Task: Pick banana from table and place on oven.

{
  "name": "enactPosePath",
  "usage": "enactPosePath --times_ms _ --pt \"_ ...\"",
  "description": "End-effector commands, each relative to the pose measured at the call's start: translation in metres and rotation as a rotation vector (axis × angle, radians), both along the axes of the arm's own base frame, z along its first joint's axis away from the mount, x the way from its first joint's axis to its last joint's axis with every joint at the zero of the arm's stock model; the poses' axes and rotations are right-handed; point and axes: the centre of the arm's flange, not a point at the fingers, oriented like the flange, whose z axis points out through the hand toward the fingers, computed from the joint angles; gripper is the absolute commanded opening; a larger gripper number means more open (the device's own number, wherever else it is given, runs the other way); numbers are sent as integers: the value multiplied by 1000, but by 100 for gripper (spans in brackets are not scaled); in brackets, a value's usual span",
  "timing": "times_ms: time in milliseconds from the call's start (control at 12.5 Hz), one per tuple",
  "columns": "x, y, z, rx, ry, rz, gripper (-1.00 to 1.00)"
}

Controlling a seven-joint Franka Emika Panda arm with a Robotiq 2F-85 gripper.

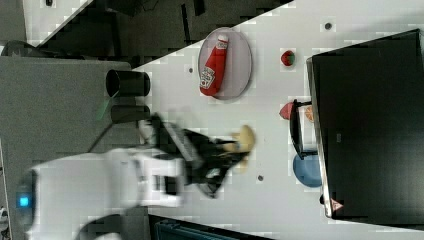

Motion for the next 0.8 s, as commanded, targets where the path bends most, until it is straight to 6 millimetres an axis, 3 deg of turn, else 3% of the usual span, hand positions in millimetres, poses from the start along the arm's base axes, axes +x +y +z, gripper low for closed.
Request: enactPosePath --times_ms 80,320,560,800 --pt "6 -47 -9 -57 17 208 -64" --pt "16 -89 -37 -107 75 311 -64" --pt "24 -100 -57 -114 128 357 -57" --pt "25 -100 -69 -106 153 357 7"
